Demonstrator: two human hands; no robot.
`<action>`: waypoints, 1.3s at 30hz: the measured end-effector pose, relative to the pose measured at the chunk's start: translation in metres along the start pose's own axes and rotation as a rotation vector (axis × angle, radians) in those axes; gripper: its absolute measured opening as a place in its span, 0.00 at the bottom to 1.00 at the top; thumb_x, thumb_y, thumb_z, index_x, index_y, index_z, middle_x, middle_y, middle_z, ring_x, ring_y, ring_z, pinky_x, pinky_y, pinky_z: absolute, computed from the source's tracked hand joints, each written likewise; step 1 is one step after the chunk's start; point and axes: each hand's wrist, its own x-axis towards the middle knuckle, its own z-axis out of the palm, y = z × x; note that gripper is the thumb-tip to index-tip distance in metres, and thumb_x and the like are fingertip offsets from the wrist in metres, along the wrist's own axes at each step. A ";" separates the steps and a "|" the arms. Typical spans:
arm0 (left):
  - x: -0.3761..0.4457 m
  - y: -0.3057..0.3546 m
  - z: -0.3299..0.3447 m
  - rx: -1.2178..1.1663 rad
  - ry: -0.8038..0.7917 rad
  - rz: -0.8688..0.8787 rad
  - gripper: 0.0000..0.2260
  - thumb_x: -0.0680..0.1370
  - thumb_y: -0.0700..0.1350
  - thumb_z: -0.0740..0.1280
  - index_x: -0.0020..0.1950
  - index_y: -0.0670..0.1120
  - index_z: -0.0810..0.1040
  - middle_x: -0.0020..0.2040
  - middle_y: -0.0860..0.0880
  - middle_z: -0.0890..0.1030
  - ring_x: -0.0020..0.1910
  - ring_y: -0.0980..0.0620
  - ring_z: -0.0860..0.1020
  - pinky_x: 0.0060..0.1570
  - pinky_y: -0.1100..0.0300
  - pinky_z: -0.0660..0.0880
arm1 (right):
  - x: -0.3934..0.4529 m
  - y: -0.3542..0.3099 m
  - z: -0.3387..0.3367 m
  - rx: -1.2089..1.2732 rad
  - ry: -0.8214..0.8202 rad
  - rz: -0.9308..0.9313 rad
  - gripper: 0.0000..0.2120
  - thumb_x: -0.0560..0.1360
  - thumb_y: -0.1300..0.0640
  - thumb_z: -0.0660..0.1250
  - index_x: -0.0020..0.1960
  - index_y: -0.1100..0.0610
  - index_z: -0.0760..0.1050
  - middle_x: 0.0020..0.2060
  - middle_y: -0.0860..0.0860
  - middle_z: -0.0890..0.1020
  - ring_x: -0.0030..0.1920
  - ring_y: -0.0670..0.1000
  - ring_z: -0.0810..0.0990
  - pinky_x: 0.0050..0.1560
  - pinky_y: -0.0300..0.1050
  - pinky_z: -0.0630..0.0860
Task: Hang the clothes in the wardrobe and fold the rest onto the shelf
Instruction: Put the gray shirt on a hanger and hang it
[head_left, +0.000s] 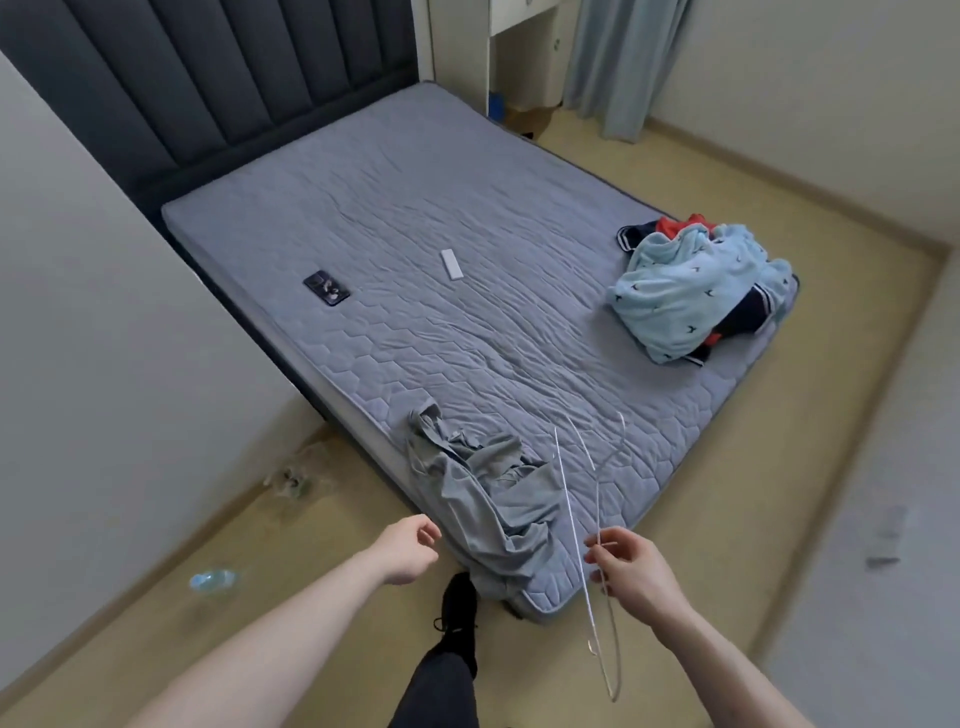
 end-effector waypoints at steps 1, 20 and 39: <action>0.026 0.003 -0.007 0.025 0.003 -0.037 0.14 0.77 0.41 0.66 0.62 0.48 0.78 0.59 0.49 0.81 0.58 0.49 0.79 0.58 0.59 0.77 | 0.016 -0.005 0.001 -0.008 0.008 0.009 0.08 0.81 0.60 0.65 0.47 0.54 0.82 0.40 0.49 0.87 0.35 0.48 0.84 0.38 0.43 0.78; 0.426 0.002 0.008 -0.293 0.026 -0.351 0.29 0.77 0.41 0.68 0.78 0.50 0.69 0.78 0.42 0.63 0.73 0.42 0.68 0.73 0.53 0.66 | 0.255 0.008 0.057 0.069 0.101 0.106 0.11 0.83 0.62 0.63 0.48 0.54 0.82 0.38 0.51 0.85 0.33 0.48 0.81 0.36 0.44 0.76; 0.201 0.056 -0.095 -0.559 0.284 0.161 0.08 0.81 0.44 0.67 0.48 0.57 0.72 0.37 0.52 0.74 0.30 0.54 0.70 0.34 0.60 0.69 | 0.190 -0.121 0.041 -0.034 0.030 -0.158 0.11 0.78 0.56 0.72 0.48 0.40 0.76 0.44 0.42 0.82 0.31 0.45 0.72 0.35 0.41 0.72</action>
